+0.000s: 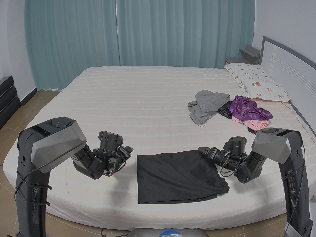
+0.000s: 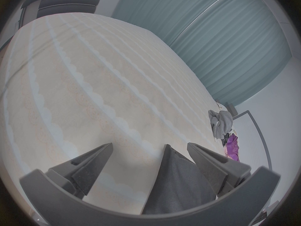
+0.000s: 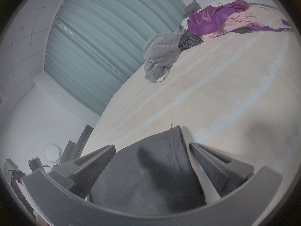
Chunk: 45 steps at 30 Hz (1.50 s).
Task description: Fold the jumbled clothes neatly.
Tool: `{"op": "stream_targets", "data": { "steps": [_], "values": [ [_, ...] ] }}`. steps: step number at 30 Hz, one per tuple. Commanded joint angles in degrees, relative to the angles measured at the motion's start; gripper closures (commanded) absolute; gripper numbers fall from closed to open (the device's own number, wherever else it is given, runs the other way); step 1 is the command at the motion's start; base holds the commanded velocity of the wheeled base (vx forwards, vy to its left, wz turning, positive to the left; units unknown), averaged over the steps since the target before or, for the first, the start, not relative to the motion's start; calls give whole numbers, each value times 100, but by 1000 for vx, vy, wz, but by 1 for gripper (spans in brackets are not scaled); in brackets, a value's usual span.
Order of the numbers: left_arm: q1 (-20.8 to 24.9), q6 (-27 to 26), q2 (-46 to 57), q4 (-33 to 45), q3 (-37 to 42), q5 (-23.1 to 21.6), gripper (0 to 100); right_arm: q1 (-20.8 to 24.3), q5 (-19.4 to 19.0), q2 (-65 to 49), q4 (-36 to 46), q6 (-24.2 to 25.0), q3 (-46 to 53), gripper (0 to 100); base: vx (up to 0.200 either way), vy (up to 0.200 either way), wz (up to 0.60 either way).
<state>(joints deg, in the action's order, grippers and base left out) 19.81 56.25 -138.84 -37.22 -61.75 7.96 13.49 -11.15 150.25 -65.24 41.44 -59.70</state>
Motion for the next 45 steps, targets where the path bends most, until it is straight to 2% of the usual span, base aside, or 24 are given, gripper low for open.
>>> {"op": "stream_targets", "data": {
  "steps": [1,5,6,15,23,28,36,45],
  "values": [
    [5,0,-29,-5,-13,4,0,4,96,40,3,-4,-42,0,0,0,0],
    [14,-44,-47,-5,-48,118,0,-14,193,101,12,5,-174,0,0,0,0],
    [23,-44,-56,-5,-48,180,0,-31,193,101,12,14,-183,100,0,0,0],
    [32,-52,-73,-14,-48,188,0,-58,386,92,-6,66,-200,100,0,0,0],
    [41,-52,-126,4,-241,144,0,-181,404,66,3,128,-271,100,0,0,0],
    [49,-263,-310,22,-532,144,0,-216,447,66,-6,128,-297,100,0,0,0],
    [269,-307,-460,57,-822,162,0,-233,720,136,73,128,-420,100,0,0,0],
    [480,-501,-636,57,-1015,180,0,-224,799,189,82,128,-464,100,0,0,0]
  ]
}}
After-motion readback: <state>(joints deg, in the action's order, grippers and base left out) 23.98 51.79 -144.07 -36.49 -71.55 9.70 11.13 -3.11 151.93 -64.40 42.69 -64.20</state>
